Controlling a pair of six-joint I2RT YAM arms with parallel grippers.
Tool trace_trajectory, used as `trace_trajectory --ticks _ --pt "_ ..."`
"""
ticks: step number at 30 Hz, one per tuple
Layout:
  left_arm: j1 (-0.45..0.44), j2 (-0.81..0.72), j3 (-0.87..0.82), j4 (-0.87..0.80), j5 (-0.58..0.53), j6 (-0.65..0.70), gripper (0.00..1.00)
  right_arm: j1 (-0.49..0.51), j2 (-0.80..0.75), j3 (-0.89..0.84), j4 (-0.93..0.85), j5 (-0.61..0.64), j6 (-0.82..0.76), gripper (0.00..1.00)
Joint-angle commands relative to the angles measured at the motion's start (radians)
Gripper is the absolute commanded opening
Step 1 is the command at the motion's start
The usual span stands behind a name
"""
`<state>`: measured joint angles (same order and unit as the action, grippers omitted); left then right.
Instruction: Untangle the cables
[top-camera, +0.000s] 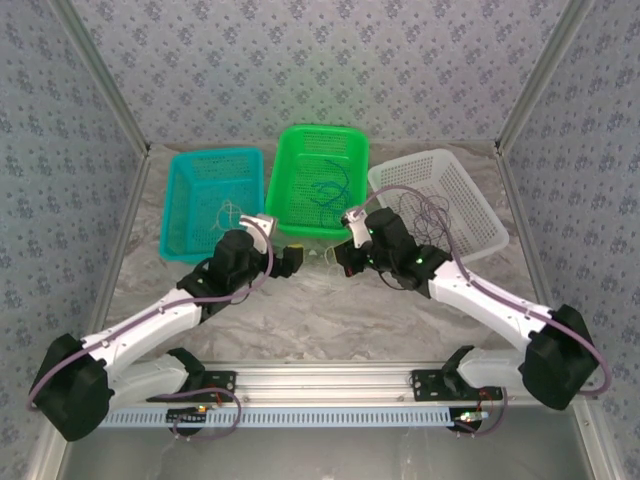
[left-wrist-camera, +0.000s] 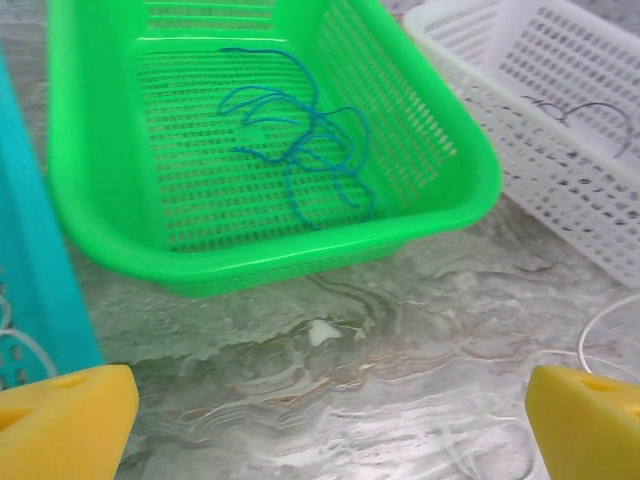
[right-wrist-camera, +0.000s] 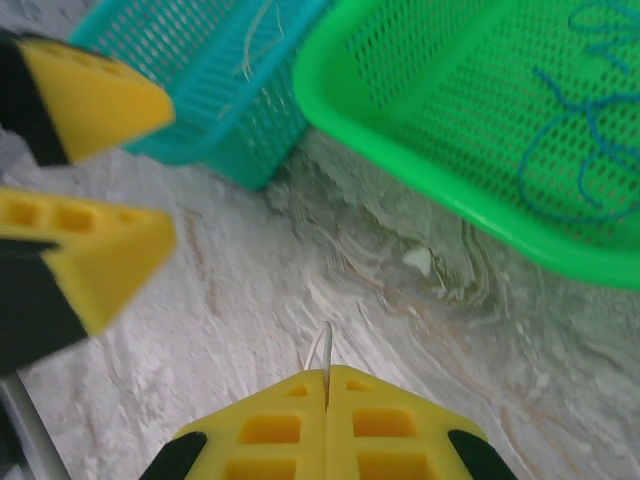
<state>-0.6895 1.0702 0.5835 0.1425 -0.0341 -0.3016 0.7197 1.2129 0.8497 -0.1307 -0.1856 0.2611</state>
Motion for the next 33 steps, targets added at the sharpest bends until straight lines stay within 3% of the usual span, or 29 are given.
trace_trajectory --ticks 1,7,20,33 --pt "-0.008 0.014 -0.023 0.14 0.127 -0.025 0.99 -0.006 -0.026 -0.044 0.102 -0.026 0.036 0.0" --pt "-0.009 0.015 -0.101 0.346 0.213 -0.096 0.99 -0.008 -0.043 -0.102 0.249 -0.048 0.086 0.0" --pt "-0.029 0.083 -0.101 0.353 0.36 0.007 0.91 -0.056 -0.099 -0.038 0.307 -0.105 0.239 0.0" --pt "-0.052 0.227 -0.073 0.467 0.264 -0.042 0.87 -0.067 -0.148 0.034 0.282 -0.124 0.31 0.0"
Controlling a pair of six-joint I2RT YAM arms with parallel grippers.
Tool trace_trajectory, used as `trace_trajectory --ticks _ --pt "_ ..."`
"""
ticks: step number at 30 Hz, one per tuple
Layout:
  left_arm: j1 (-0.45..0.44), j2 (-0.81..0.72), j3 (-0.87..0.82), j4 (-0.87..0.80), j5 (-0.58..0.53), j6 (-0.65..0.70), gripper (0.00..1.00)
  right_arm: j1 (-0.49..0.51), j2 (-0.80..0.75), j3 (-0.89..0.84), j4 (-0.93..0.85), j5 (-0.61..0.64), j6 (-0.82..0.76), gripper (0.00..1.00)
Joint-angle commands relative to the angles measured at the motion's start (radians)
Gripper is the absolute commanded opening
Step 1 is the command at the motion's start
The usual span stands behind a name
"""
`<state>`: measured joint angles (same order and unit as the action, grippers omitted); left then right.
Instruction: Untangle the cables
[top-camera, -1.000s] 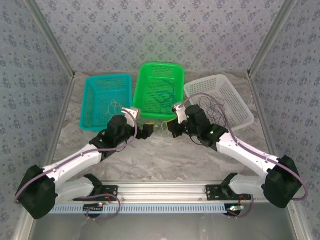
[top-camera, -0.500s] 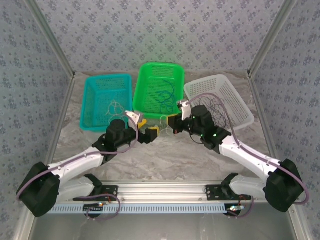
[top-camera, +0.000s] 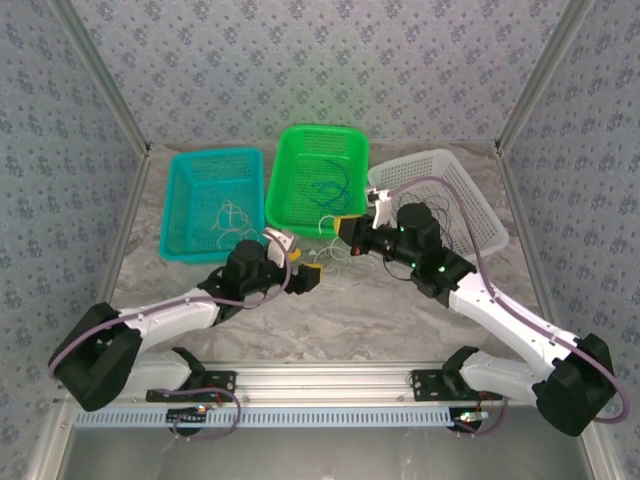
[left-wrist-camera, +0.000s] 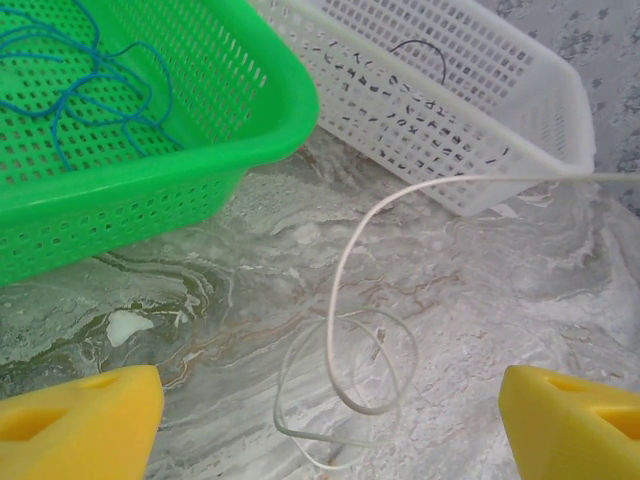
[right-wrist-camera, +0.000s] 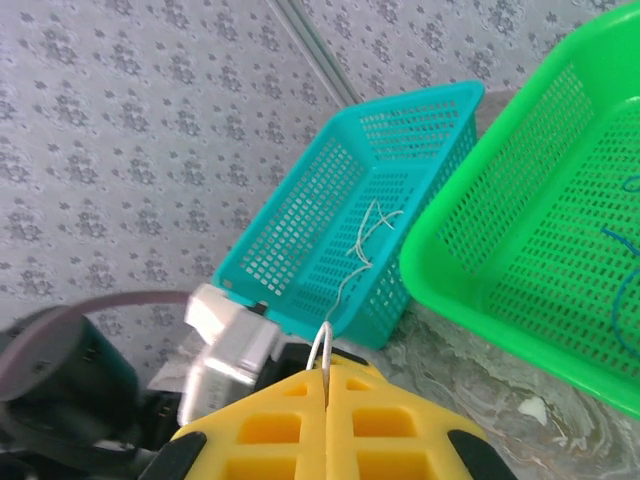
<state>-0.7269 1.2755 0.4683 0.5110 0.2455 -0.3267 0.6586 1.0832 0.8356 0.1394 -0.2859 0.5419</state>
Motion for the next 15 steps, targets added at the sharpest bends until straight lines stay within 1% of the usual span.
trace_trajectory --ticks 1,6,10,15 --pt "-0.022 0.036 0.055 0.111 -0.019 -0.014 0.87 -0.005 -0.02 0.052 0.018 -0.025 0.037 0.0" --pt "-0.074 0.113 0.147 0.096 -0.047 0.033 0.86 -0.006 -0.023 0.081 0.04 -0.041 0.062 0.0" --pt "-0.086 0.174 0.186 0.119 -0.055 0.035 0.84 -0.008 -0.028 0.114 0.039 -0.058 0.069 0.0" --pt "-0.089 0.177 0.144 0.205 -0.131 -0.017 0.84 -0.011 -0.055 0.159 -0.031 0.011 0.024 0.0"
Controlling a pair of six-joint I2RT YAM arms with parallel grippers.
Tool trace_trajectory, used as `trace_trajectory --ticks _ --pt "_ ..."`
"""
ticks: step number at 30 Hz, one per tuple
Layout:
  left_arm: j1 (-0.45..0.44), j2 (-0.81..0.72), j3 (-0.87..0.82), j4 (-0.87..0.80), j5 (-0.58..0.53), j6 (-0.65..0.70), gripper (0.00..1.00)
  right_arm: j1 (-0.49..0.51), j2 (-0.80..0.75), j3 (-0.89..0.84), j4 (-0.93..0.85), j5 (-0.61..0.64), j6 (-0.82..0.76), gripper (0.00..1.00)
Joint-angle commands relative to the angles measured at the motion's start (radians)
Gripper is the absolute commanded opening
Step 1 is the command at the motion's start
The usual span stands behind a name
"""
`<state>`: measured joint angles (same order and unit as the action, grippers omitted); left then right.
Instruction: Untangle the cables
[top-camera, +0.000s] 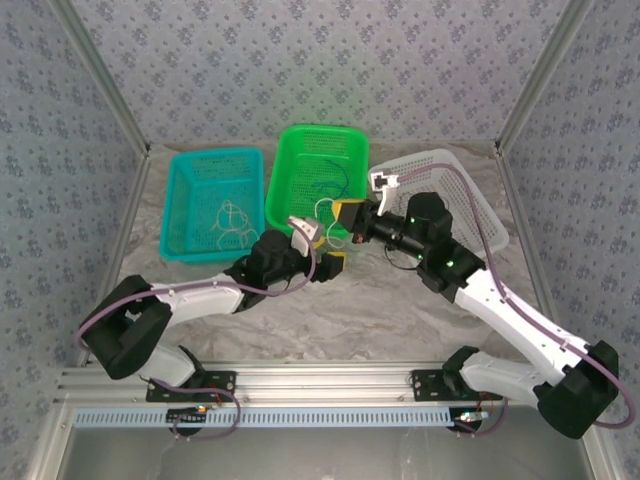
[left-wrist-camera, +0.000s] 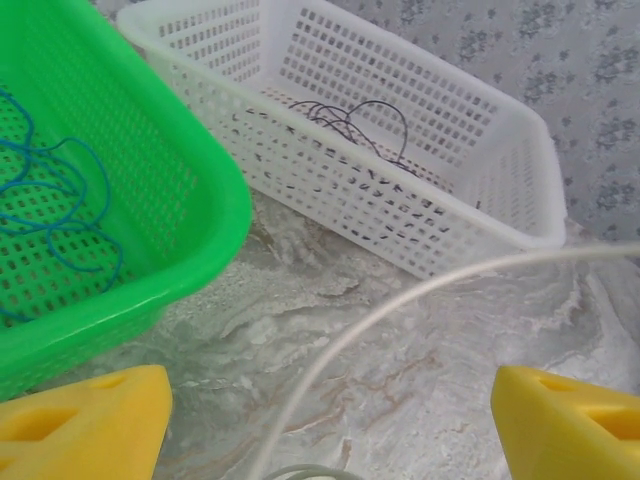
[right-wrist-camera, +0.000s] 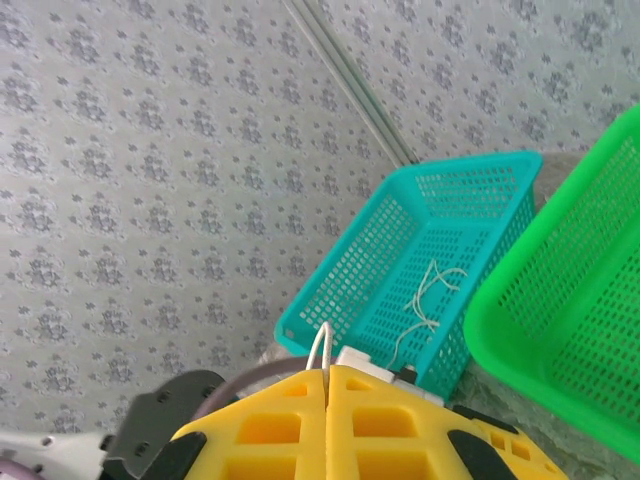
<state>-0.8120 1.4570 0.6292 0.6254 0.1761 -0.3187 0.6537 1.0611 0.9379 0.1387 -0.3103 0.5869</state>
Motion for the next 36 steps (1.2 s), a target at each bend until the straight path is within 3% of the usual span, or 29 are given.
trace_trajectory --ticks 1,3,8,18,23,27,36 --pt "-0.003 -0.016 -0.029 0.1 -0.084 -0.035 0.86 -0.006 -0.033 0.071 -0.054 0.052 -0.03 0.0" --pt "-0.003 -0.056 -0.062 0.108 -0.159 -0.068 0.95 -0.007 -0.03 0.095 -0.088 0.086 -0.049 0.0" --pt "-0.02 -0.188 -0.156 0.132 -0.26 -0.086 0.99 -0.007 -0.021 0.128 -0.095 0.135 -0.055 0.0" --pt "-0.023 -0.321 -0.255 0.118 -0.226 -0.132 0.99 -0.006 0.029 0.18 -0.078 0.154 -0.064 0.0" --pt "-0.023 -0.308 -0.251 0.034 -0.329 -0.23 0.95 -0.004 0.043 0.198 -0.038 0.145 -0.055 0.0" --pt "-0.023 -0.248 -0.242 0.065 -0.305 -0.311 0.88 0.0 0.051 0.216 -0.025 0.147 -0.069 0.0" --pt "-0.023 -0.16 -0.223 0.128 -0.259 -0.424 0.85 0.003 0.064 0.246 -0.015 0.148 -0.099 0.0"
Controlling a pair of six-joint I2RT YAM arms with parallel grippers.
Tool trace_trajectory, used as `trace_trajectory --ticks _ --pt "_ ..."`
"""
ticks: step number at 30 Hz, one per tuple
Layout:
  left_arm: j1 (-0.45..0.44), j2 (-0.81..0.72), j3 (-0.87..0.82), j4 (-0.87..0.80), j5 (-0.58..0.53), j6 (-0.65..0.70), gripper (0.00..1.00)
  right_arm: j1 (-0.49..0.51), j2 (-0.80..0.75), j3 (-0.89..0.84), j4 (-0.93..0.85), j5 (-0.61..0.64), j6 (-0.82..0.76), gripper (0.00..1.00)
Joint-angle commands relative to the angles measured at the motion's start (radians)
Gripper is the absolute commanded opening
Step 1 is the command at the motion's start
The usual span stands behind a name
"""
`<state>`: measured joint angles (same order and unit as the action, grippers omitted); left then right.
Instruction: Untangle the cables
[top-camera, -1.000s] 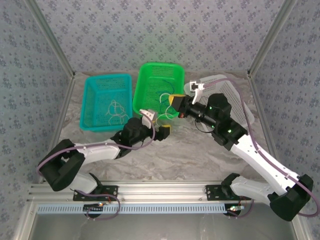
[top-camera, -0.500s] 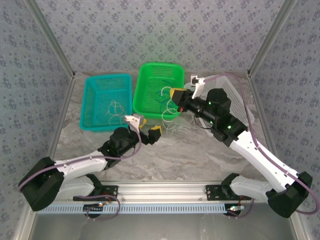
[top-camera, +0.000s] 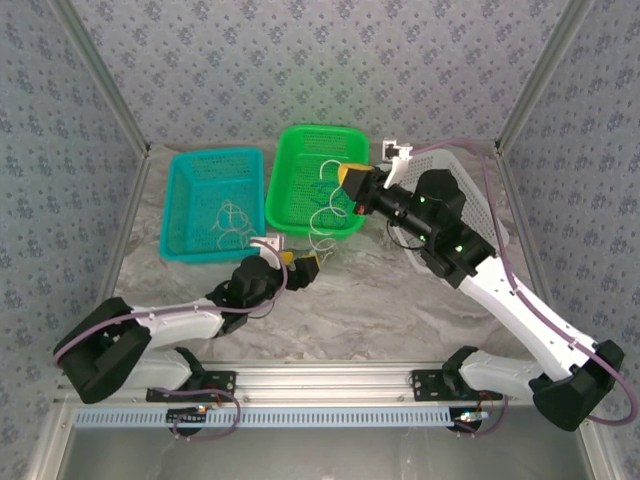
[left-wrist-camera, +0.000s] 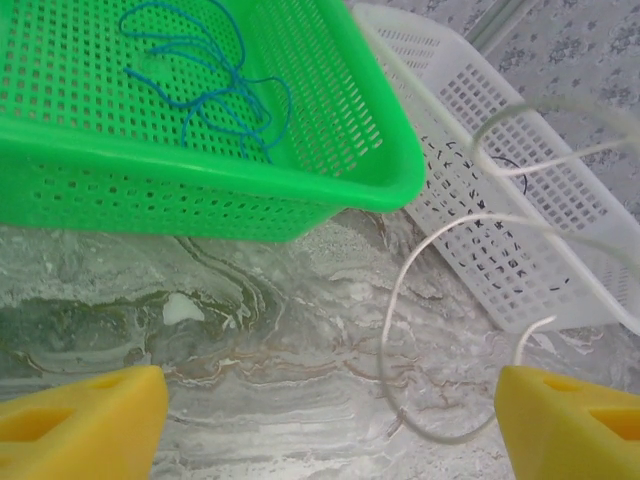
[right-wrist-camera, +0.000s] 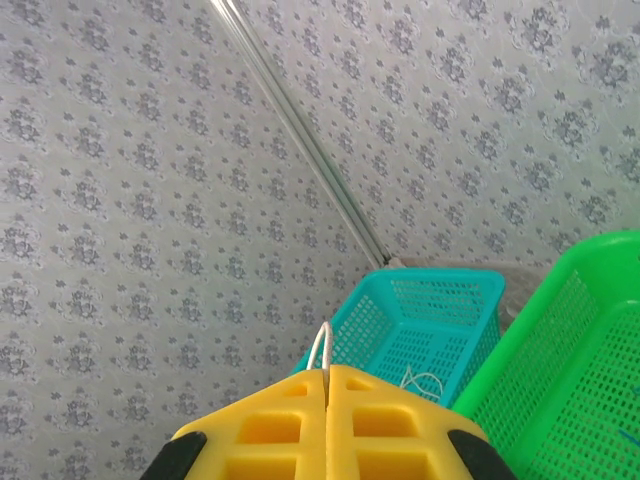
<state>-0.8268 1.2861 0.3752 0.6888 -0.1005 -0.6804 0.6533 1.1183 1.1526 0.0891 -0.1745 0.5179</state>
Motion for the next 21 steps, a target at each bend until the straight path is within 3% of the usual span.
trace_trajectory --ticks 1,21 --pt "-0.008 0.017 0.031 0.076 0.023 -0.068 0.85 0.004 0.01 0.06 0.037 0.011 -0.03 0.0" --pt "-0.003 0.208 0.153 0.224 0.104 -0.132 0.85 0.034 0.058 0.099 0.132 -0.027 0.027 0.0"
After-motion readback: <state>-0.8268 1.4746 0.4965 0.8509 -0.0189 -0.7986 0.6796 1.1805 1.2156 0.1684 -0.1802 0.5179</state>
